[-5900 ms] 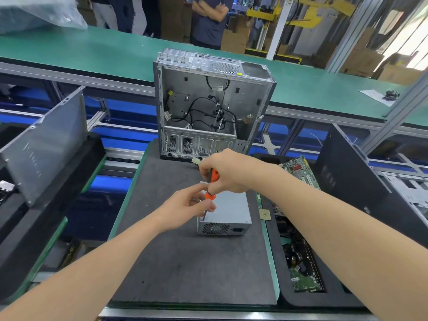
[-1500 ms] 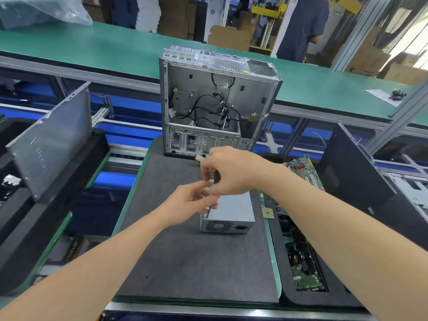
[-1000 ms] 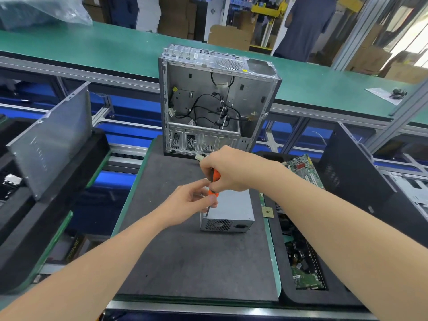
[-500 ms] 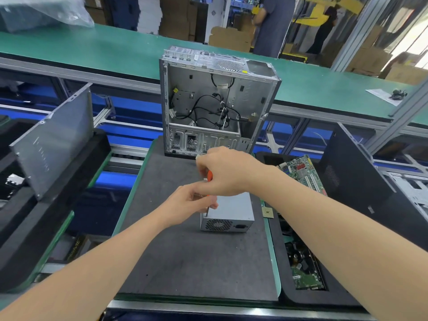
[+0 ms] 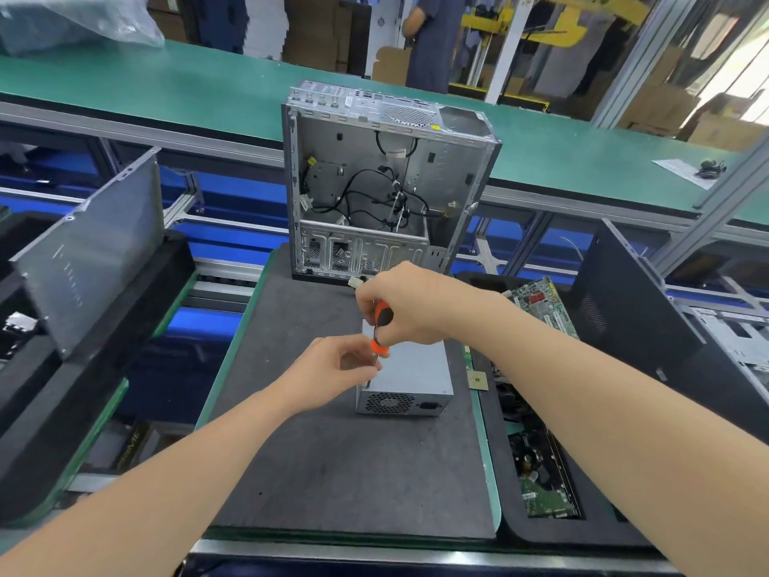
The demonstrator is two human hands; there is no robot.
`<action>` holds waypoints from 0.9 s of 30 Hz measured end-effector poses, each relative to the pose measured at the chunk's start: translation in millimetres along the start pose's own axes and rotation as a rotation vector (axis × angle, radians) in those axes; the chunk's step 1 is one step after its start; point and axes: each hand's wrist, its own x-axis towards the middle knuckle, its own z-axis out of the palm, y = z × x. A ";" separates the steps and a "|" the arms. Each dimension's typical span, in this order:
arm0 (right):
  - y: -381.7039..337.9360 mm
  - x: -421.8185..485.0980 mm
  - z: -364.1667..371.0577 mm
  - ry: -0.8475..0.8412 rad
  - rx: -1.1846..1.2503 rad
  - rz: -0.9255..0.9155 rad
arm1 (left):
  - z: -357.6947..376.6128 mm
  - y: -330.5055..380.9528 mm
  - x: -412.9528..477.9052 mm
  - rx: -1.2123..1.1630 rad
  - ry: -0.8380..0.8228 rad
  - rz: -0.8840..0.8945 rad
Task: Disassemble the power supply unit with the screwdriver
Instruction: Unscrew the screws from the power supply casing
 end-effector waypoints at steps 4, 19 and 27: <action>-0.4 0.0 1.6 -0.049 -0.039 -0.090 | 7.9 -16.7 -1.6 0.260 0.035 -0.005; -11.5 2.4 21.3 0.391 -0.139 0.257 | 16.3 -26.1 2.1 0.376 0.081 0.026; -6.4 7.0 19.1 0.212 0.055 0.162 | 13.8 -26.6 -1.5 0.390 0.072 0.014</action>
